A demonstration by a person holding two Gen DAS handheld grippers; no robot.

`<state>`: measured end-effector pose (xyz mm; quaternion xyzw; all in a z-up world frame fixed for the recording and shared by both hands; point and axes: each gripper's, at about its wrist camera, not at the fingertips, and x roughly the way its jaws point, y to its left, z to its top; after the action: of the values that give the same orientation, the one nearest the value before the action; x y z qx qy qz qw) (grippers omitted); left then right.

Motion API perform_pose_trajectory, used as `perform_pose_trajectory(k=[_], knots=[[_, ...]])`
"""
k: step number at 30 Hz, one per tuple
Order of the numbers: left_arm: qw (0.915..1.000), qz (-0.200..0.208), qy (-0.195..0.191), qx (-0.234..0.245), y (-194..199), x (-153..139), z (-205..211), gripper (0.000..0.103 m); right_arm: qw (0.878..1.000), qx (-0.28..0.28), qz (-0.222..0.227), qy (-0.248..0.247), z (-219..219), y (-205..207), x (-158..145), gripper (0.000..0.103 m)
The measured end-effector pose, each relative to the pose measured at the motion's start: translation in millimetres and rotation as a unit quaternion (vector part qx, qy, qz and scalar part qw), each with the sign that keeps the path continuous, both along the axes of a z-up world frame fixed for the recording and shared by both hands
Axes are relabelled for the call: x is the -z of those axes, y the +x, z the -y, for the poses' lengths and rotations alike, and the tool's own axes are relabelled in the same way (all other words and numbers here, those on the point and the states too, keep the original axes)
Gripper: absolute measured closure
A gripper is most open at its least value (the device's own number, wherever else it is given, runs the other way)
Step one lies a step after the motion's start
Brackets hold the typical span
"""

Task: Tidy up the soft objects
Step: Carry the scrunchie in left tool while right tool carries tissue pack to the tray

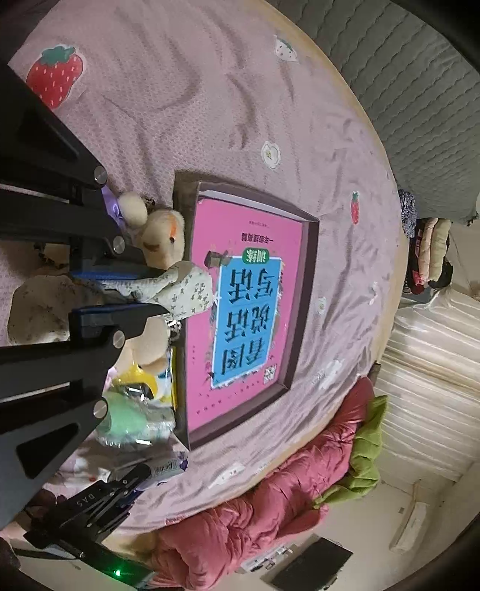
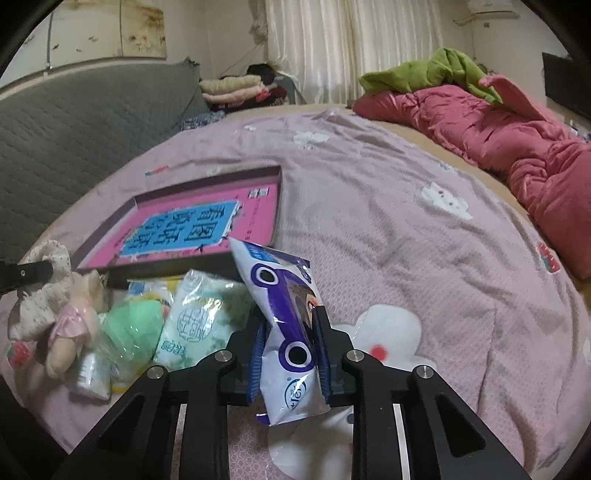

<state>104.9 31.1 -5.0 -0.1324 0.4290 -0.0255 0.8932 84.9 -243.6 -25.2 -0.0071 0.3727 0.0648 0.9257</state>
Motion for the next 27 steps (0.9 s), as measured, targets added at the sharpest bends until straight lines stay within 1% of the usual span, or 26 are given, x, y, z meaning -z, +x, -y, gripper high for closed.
perform_pose_trajectory(k=[4, 6, 14, 17, 20, 27], knots=[[0.9998, 0.012, -0.013, 0.000, -3.2, -9.1, -2.5, 0.093, 1.000, -0.003, 0.017, 0.004, -0.5, -5.6, -10.0, 0.080], [0.9997, 0.020, -0.016, -0.003, -4.9, -14.7, -4.2, 0.093, 0.999, -0.012, 0.033, -0.001, -4.4, -10.2, -17.5, 0.080], [0.9989, 0.041, -0.019, -0.010, -8.7, -29.9, -6.7, 0.093, 0.996, -0.047, 0.072, -0.020, -24.1, -20.0, -36.1, 0.080], [0.9988, 0.047, -0.013, -0.010, -7.5, -32.7, -6.1, 0.093, 0.993, -0.064, 0.096, -0.039, -36.8, -15.7, -45.6, 0.080], [0.9988, 0.046, -0.014, -0.010, -5.1, -31.8, -7.1, 0.093, 0.989, -0.079, 0.112, -0.047, -50.6, -9.3, -51.2, 0.080], [0.9986, 0.047, -0.014, -0.018, 4.0, -28.8, -12.0, 0.093, 0.984, -0.107, 0.131, -0.062, -75.1, 5.0, -51.5, 0.081]])
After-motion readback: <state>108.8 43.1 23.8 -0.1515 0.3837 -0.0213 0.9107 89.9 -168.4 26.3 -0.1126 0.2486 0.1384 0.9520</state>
